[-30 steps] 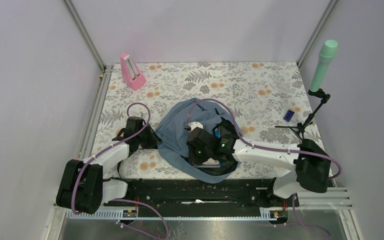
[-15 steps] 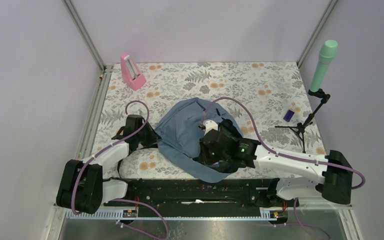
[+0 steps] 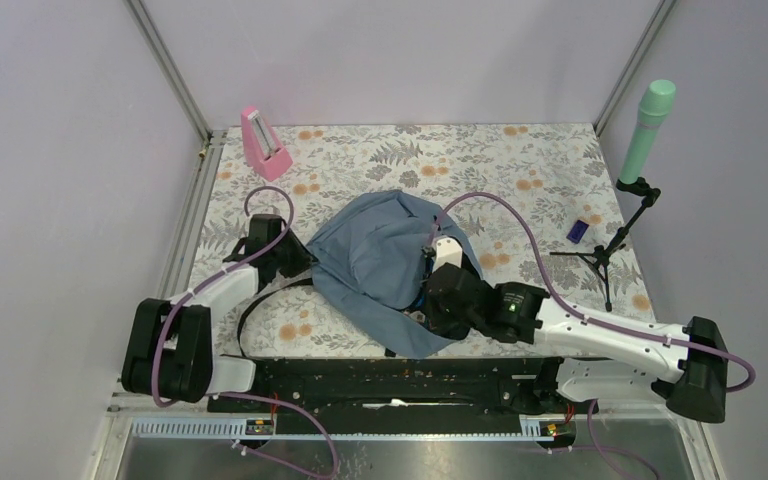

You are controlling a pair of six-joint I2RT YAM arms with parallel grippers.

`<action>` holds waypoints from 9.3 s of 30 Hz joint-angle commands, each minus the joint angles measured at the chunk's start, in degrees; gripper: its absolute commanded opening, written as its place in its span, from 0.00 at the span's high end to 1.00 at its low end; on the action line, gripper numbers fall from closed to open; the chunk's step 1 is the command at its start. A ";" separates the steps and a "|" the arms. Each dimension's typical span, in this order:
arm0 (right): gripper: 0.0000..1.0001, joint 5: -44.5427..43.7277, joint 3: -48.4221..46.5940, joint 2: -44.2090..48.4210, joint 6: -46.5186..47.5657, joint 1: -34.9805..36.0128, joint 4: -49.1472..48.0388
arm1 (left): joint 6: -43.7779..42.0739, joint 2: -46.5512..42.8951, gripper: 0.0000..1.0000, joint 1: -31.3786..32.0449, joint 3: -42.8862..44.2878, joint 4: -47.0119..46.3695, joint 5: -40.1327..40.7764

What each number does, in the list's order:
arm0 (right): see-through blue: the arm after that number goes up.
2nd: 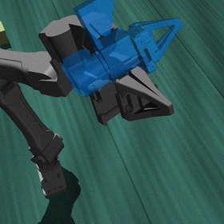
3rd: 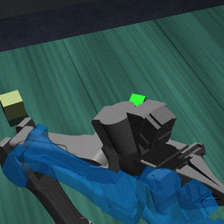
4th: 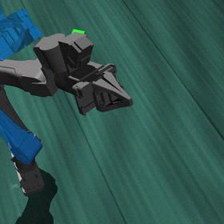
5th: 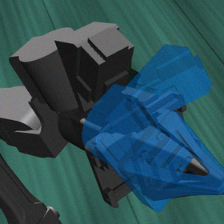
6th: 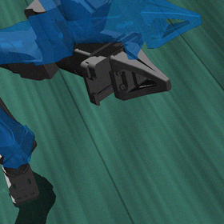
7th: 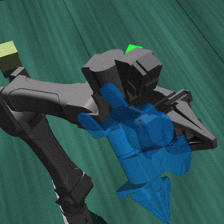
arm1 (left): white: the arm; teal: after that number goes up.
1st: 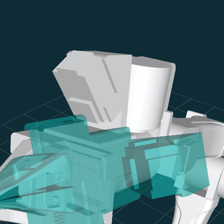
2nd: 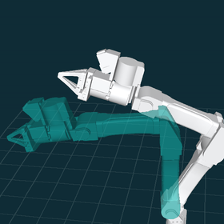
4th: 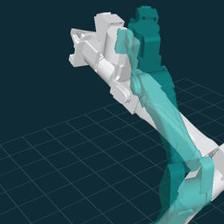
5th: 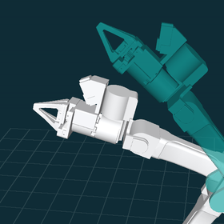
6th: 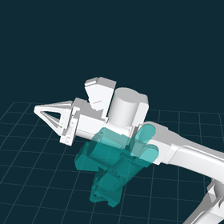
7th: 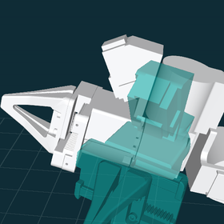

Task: Pack the student bag
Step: Zip the student bag at the center of the board.

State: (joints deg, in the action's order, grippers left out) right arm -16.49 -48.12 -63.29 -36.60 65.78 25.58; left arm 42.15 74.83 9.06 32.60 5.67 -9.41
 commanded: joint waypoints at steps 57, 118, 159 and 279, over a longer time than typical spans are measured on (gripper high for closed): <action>1.00 -5.41 3.76 16.38 6.18 -1.70 -10.22 | -43.10 -8.44 0.12 58.04 5.40 -13.73 24.15; 1.00 -15.87 -0.58 9.21 15.07 -24.90 -5.88 | -33.10 -17.06 1.00 59.66 -6.67 -10.03 52.47; 1.00 9.74 4.74 8.39 15.69 -36.10 -11.97 | -28.20 5.72 0.05 59.66 23.32 -13.59 29.26; 1.00 -3.81 -18.65 -20.01 23.78 -34.05 -3.06 | -31.25 -5.08 1.00 64.59 1.56 -10.33 36.57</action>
State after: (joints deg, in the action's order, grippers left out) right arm -12.56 -62.52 -80.51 -15.94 34.46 23.94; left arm 10.20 73.08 72.82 36.86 -8.51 28.23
